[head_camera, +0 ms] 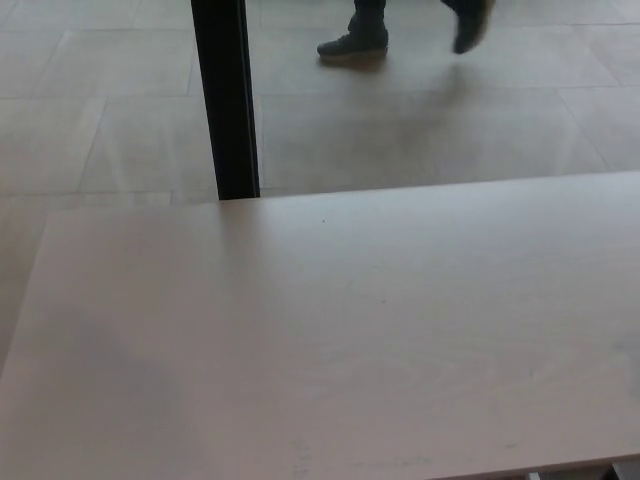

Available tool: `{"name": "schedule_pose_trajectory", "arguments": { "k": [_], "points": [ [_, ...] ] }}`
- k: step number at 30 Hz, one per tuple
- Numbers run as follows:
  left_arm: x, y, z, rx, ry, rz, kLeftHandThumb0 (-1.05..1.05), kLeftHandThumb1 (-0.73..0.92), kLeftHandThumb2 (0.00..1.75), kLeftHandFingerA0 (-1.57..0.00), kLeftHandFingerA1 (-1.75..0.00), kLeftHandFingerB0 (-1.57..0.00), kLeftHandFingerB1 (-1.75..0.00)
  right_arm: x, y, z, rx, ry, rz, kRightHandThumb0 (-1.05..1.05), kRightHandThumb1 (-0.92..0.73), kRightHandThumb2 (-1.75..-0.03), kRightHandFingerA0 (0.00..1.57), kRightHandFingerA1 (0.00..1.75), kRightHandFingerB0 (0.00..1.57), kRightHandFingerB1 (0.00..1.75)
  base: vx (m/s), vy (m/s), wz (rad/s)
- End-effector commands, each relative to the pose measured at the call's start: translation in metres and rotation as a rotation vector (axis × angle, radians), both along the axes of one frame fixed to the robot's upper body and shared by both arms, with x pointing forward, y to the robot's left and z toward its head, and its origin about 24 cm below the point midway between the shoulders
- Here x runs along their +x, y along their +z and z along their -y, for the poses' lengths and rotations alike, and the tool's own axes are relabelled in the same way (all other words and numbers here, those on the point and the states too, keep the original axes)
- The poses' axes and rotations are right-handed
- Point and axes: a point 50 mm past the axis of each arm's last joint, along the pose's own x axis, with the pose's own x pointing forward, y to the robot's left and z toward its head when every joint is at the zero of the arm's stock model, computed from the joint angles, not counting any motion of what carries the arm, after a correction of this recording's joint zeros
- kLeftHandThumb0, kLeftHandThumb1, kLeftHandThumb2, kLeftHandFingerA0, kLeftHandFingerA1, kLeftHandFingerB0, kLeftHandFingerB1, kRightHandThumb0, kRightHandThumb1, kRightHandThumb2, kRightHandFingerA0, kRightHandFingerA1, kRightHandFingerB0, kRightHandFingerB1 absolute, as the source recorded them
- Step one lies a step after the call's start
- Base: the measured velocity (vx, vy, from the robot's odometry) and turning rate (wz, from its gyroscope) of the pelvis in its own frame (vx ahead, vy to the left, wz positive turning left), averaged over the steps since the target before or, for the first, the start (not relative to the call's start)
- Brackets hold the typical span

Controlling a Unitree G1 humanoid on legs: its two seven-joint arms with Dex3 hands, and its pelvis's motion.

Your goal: The robot uses its right hand to hold the eraser kept in the middle of the desk and use it to wipe the desk by swiping its surface twice

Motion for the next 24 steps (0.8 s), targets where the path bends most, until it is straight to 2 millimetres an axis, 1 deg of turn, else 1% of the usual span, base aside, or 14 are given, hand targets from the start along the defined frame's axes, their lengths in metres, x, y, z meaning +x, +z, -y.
{"name": "schedule_pose_trajectory", "arguments": {
  "k": [1, 2, 4, 5, 7, 9, 10, 11, 12, 13, 14, 18, 19, 24],
  "points": [
    [-0.004, 0.005, -0.006, 0.024, 0.004, 0.02, -0.75, 0.76, 0.63, -0.55, -0.97, -0.52, -0.79, 0.014, 0.026, -0.011, 0.149, 0.26, 0.039, -0.49, -0.54, -0.91, 0.83, 0.74, 0.31, 0.49, 0.0, 0.0, 0.0],
    [-0.004, 0.005, -0.006, 0.023, 0.004, 0.02, -0.76, 0.76, 0.63, -0.55, -0.99, -0.52, -0.81, 0.016, 0.033, -0.011, 0.151, 0.279, 0.054, -0.48, -0.71, -0.62, 0.85, 0.51, 0.29, 0.3, 0.0, 0.0, 0.0],
    [-0.003, 0.006, -0.005, 0.024, -0.002, 0.028, -0.75, 0.77, 0.62, -0.54, -1.02, -0.51, -0.84, 0.019, 0.057, -0.009, 0.137, 0.324, 0.101, -0.55, -0.73, -0.62, 0.66, 0.45, 0.19, 0.28, 0.0, 0.0, 0.0],
    [-0.003, 0.006, -0.005, 0.027, -0.005, 0.028, -0.75, 0.77, 0.62, -0.52, -1.0, -0.5, -0.81, 0.019, 0.066, -0.007, 0.117, 0.344, 0.121, -0.67, -0.61, -0.89, 0.51, 0.57, 0.08, 0.38, 0.0, 0.0, 0.0],
    [-0.005, 0.006, -0.007, 0.024, 0.001, 0.018, -0.75, 0.77, 0.63, -0.54, -1.01, -0.53, -0.82, 0.016, 0.091, -0.001, 0.094, 0.362, 0.176, -0.66, -0.76, -0.63, 0.42, 0.43, 0.05, 0.21, 0.0, 0.0, 0.0],
    [-0.006, 0.005, -0.006, 0.022, 0.007, 0.016, -0.75, 0.77, 0.63, -0.55, -1.0, -0.54, -0.82, 0.013, 0.101, 0.003, 0.102, 0.368, 0.209, -0.7, -0.61, -0.97, 0.32, 0.54, 0.0, 0.23, 0.0, 0.0, 0.0],
    [-0.007, 0.005, -0.007, 0.016, 0.013, 0.018, -0.76, 0.76, 0.63, -0.54, -1.01, -0.56, -0.83, 0.008, 0.111, 0.008, 0.097, 0.36, 0.247, -0.75, -0.77, -0.63, 0.35, 0.38, 0.03, 0.2, 0.0, 0.0, 0.0],
    [-0.007, 0.005, -0.006, 0.015, 0.015, 0.018, -0.75, 0.76, 0.63, -0.54, -1.02, -0.55, -0.85, 0.004, 0.121, 0.013, 0.086, 0.355, 0.283, -0.87, -0.65, -1.0, 0.27, 0.5, 0.01, 0.14, 0.0, 0.0, 0.0],
    [-0.008, 0.004, -0.006, 0.018, 0.013, 0.015, -0.75, 0.76, 0.63, -0.56, -1.01, -0.54, -0.83, 0.002, 0.126, 0.016, 0.081, 0.353, 0.303, -0.79, -0.77, -0.64, 0.32, 0.37, 0.04, 0.2, 0.0, 0.0, 0.0],
    [-0.008, 0.004, -0.006, 0.021, 0.009, 0.013, -0.75, 0.76, 0.63, -0.56, -1.01, -0.54, -0.83, -0.001, 0.13, 0.019, 0.079, 0.352, 0.318, -0.79, -0.77, -0.64, 0.32, 0.37, 0.04, 0.2, 0.0, 0.0, 0.0],
    [-0.009, 0.003, -0.004, 0.014, 0.016, 0.02, -0.74, 0.76, 0.62, -0.54, -1.04, -0.54, -0.84, -0.009, 0.141, 0.029, 0.063, 0.354, 0.346, -0.93, -0.69, -1.03, 0.24, 0.49, 0.03, 0.14, 0.0, 0.0, 0.0],
    [-0.011, 0.001, -0.003, 0.009, 0.019, 0.013, -0.76, 0.75, 0.62, -0.55, -1.02, -0.55, -0.84, -0.035, 0.16, 0.051, 0.039, 0.274, 0.422, -0.83, -0.71, -1.08, 0.28, 0.54, 0.05, 0.27, 0.0, 0.0, 0.0],
    [-0.011, 0.001, -0.003, 0.016, 0.012, 0.007, -0.75, 0.76, 0.62, -0.54, -1.01, -0.54, -0.82, -0.042, 0.162, 0.058, 0.022, 0.244, 0.442, -0.79, -0.9, -0.68, 0.35, 0.43, 0.1, 0.26, 0.0, 0.0, 0.0],
    [-0.009, 0.0, -0.002, 0.019, 0.012, -0.006, -0.75, 0.76, 0.63, -0.57, -1.03, -0.55, -0.83, -0.077, 0.157, 0.093, 0.122, 0.053, 0.482, -0.83, -0.85, -0.66, 0.65, 0.49, 0.28, 0.49, 0.0, 0.0, 0.0]
  ]
}}
